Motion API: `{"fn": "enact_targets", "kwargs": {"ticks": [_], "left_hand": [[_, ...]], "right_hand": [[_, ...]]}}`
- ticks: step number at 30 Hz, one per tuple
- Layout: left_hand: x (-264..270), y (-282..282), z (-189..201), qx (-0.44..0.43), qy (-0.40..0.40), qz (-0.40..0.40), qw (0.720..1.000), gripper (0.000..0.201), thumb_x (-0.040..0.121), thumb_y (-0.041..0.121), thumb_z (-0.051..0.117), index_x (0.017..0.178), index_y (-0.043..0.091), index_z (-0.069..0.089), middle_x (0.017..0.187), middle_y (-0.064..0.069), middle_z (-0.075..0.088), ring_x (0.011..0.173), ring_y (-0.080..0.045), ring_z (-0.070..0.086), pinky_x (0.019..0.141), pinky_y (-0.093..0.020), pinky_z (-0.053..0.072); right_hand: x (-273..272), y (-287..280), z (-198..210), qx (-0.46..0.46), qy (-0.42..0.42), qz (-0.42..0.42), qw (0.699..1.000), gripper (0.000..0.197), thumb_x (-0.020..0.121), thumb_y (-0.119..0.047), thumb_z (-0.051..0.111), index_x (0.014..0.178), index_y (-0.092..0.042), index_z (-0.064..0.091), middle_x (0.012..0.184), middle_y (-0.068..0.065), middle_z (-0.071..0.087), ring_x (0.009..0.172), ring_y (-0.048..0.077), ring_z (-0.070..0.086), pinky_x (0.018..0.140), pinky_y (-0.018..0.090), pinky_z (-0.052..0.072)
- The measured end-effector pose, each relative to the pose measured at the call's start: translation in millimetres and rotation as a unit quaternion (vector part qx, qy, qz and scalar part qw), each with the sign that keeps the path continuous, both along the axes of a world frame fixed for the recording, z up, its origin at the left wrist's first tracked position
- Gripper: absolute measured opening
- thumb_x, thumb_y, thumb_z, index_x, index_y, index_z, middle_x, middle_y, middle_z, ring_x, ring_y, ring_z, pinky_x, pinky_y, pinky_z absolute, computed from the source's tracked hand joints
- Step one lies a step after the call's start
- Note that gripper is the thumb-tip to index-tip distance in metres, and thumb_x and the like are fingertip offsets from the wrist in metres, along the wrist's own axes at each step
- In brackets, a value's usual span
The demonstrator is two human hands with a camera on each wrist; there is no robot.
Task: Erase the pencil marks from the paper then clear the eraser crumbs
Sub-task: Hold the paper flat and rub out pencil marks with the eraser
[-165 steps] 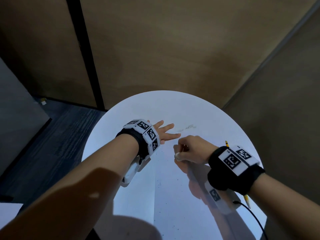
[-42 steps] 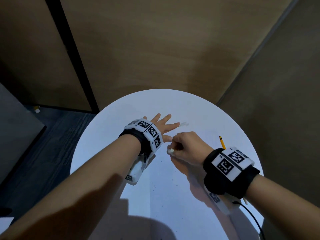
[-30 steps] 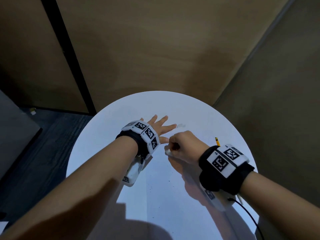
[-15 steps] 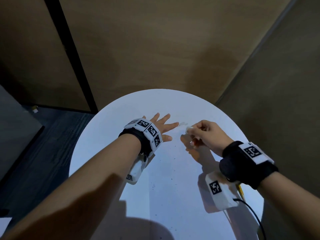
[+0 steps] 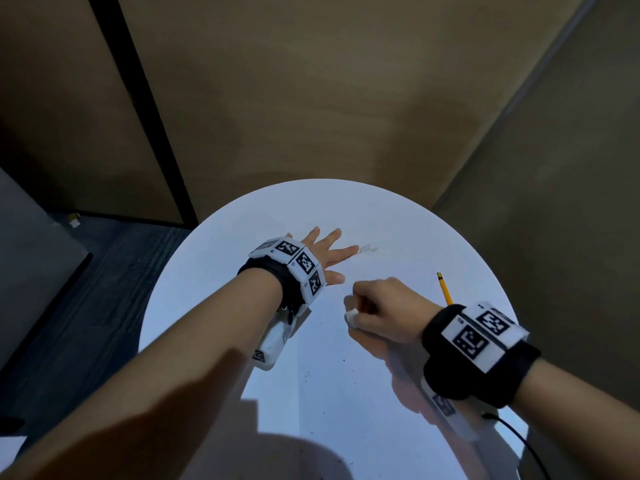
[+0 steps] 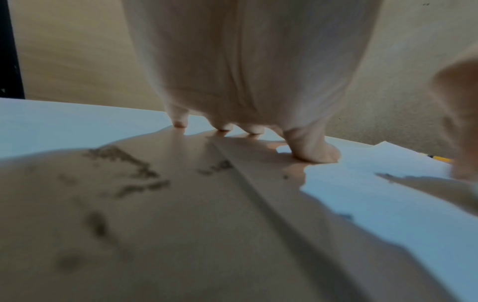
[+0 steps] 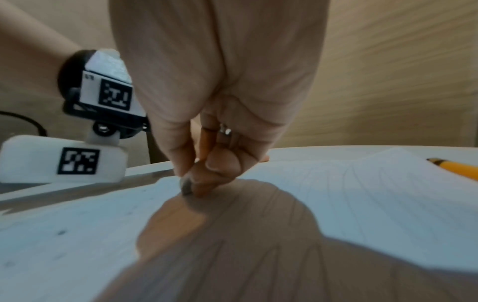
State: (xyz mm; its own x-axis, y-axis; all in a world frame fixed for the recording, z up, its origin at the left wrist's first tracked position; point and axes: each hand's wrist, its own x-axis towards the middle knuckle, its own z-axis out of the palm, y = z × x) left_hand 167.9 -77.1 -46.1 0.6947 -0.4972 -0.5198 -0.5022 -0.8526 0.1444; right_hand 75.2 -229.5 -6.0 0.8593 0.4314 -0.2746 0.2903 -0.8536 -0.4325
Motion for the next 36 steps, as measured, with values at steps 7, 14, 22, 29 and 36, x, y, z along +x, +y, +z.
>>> {"fn": "enact_targets", "kwargs": {"ticks": [7, 14, 22, 29, 36], "left_hand": [[-3, -2, 3, -0.009, 0.004, 0.004, 1.0, 0.063, 0.096, 0.057, 0.033, 0.146, 0.047, -0.005, 0.157, 0.007, -0.019, 0.145, -0.029, -0.013, 0.11, -0.062, 0.004], [-2, -3, 5, -0.006, 0.004, 0.005, 1.0, 0.063, 0.097, 0.055, 0.033, 0.147, 0.047, -0.005, 0.157, 0.007, -0.019, 0.145, -0.029, -0.013, 0.11, -0.062, 0.004], [1, -1, -1, 0.002, -0.005, 0.005, 1.0, 0.064, 0.095, 0.058, 0.031, 0.145, 0.048, -0.007, 0.157, 0.008, -0.02, 0.145, -0.029, -0.013, 0.11, -0.062, 0.004], [-2, 0, -1, -0.003, -0.008, 0.005, 1.0, 0.065, 0.093, 0.062, 0.03, 0.145, 0.049, -0.007, 0.157, 0.008, -0.019, 0.145, -0.029, -0.011, 0.109, -0.063, 0.005], [-8, -1, 11, -0.019, 0.002, 0.015, 1.0, 0.068, 0.091, 0.064, 0.028, 0.147, 0.045, -0.004, 0.158, 0.007, -0.015, 0.145, -0.03, -0.007, 0.11, -0.06, 0.008]], "right_hand": [[6, 1, -4, 0.027, -0.021, -0.054, 0.998, 0.021, 0.092, -0.022, 0.053, 0.073, -0.02, 0.043, 0.076, -0.008, 0.054, 0.073, 0.013, 0.045, 0.055, 0.007, 0.032], [13, 0, 6, 0.043, -0.011, -0.102, 0.994, 0.012, 0.088, -0.022, 0.058, 0.079, -0.016, 0.053, 0.082, -0.005, 0.056, 0.079, 0.013, 0.048, 0.056, 0.006, 0.032], [12, 1, 11, 0.013, 0.024, -0.075, 0.997, 0.019, 0.087, -0.021, 0.06, 0.071, -0.018, 0.05, 0.071, -0.01, 0.052, 0.071, 0.009, 0.048, 0.052, 0.008, 0.032], [-9, -3, 8, 0.041, 0.074, -0.08, 0.993, 0.028, 0.086, -0.019, 0.06, 0.063, -0.023, 0.045, 0.064, -0.012, 0.05, 0.061, 0.004, 0.047, 0.056, 0.01, 0.033], [-5, -22, -11, 0.271, 0.081, -0.351, 0.893, 0.01, 0.094, -0.011, 0.053, 0.085, -0.007, 0.051, 0.08, 0.013, 0.066, 0.064, 0.024, 0.057, 0.071, 0.04, 0.049]]}}
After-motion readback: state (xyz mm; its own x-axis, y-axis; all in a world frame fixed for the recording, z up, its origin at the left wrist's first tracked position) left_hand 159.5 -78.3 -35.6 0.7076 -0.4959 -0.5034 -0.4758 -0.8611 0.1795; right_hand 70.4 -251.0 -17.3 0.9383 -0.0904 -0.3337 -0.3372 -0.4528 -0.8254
